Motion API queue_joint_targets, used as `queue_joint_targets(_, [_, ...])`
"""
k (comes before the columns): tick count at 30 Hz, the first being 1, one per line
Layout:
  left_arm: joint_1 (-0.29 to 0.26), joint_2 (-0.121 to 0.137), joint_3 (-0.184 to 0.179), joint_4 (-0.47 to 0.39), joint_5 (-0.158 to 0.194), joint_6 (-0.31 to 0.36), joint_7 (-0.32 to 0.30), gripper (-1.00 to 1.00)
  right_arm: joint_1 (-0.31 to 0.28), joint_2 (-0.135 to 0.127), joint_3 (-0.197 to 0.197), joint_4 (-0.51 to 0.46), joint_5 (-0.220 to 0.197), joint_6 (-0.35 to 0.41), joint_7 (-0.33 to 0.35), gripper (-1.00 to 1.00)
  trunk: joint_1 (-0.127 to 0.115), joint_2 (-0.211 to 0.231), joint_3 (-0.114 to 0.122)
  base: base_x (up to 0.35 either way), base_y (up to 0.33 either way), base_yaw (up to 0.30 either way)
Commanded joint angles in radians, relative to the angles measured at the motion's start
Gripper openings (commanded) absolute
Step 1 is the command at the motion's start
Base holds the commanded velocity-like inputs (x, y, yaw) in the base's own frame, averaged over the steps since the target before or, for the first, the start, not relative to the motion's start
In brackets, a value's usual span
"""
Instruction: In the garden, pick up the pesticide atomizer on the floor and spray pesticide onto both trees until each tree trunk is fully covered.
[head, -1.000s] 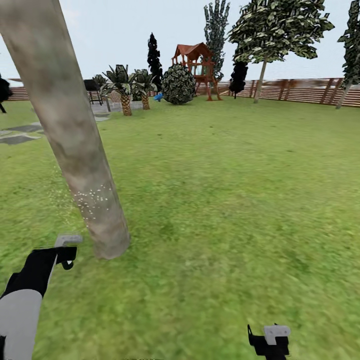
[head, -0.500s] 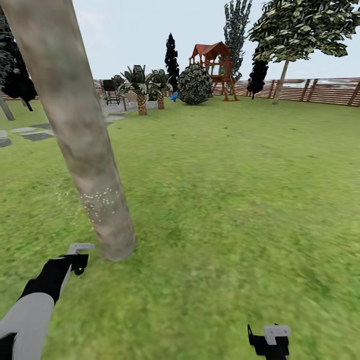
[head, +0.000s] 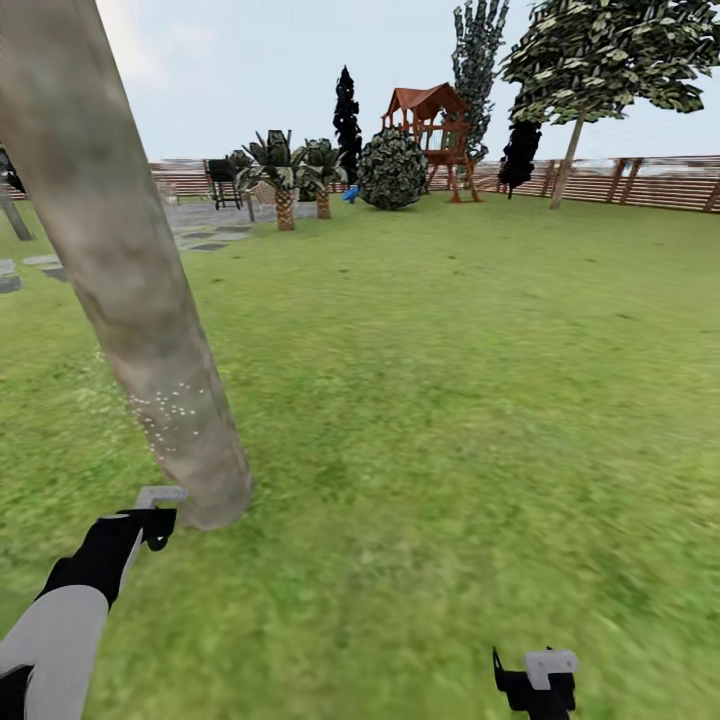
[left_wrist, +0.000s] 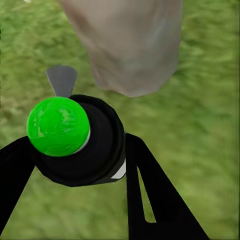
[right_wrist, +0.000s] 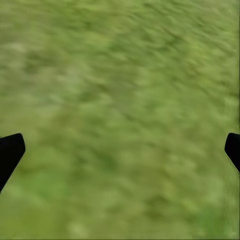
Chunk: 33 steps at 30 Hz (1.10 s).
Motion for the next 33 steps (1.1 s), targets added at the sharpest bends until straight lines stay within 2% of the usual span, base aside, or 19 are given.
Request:
queue_joint_targets(1, [0.0, 0.0, -0.001, 0.0, 0.0, 0.0, 0.0, -1.0, 0.0, 0.0, 0.0, 0.0, 0.0, 0.0, 0.0, 1.0, 0.0, 0.0, 0.0, 0.235, -0.191, 0.24])
queue_joint_targets(8, [0.0, -0.001, -0.004, 0.0, -0.001, 0.007, -0.003, -1.0, 0.0, 0.0, 0.0, 0.0, 0.0, 0.0, 0.0, 1.0, 0.0, 0.0, 0.0, 0.24, -0.187, 0.268])
queue_joint_targets(11, [0.0, -0.003, -0.008, 0.001, -0.002, 0.071, -0.01, -1.0, 0.0, 0.0, 0.0, 0.0, 0.0, 0.0, -0.001, 1.0, 0.0, 0.0, 0.0, 0.231, -0.177, 0.274])
queue_joint_targets(14, [0.0, -0.002, -0.009, 0.001, -0.004, 0.088, -0.012, -1.0, 0.0, 0.0, 0.0, 0.0, 0.0, 0.0, -0.001, 1.0, 0.0, 0.0, 0.0, 0.103, -0.073, 0.239])
queue_joint_targets(18, [0.0, -0.003, -0.012, 0.019, -0.004, 0.088, -0.043, -1.0, 0.0, 0.0, 0.0, 0.0, 0.0, 0.0, 0.0, 1.0, 0.0, 0.0, 0.0, 0.011, -0.008, 0.044])
queue_joint_targets(21, [0.0, -0.004, -0.036, 0.035, -0.006, 0.087, -0.094, -1.0, 0.0, 0.0, 0.0, 0.0, 0.0, 0.0, -0.001, 1.0, 0.0, 0.0, 0.0, 0.011, -0.021, 0.003])
queue_joint_targets(24, [0.0, -0.011, -0.041, 0.036, -0.006, 0.086, -0.096, -1.0, 0.0, 0.0, 0.0, 0.0, 0.0, 0.0, -0.001, 1.0, 0.0, 0.0, 0.0, 0.097, -0.225, 0.0])
queue_joint_targets(33, [0.0, -0.011, -0.042, 0.035, -0.007, 0.086, -0.095, -1.0, 0.0, 0.0, 0.0, 0.0, 0.0, 0.0, -0.001, 1.0, 0.0, 0.0, 0.0, 0.1, -0.254, 0.0])
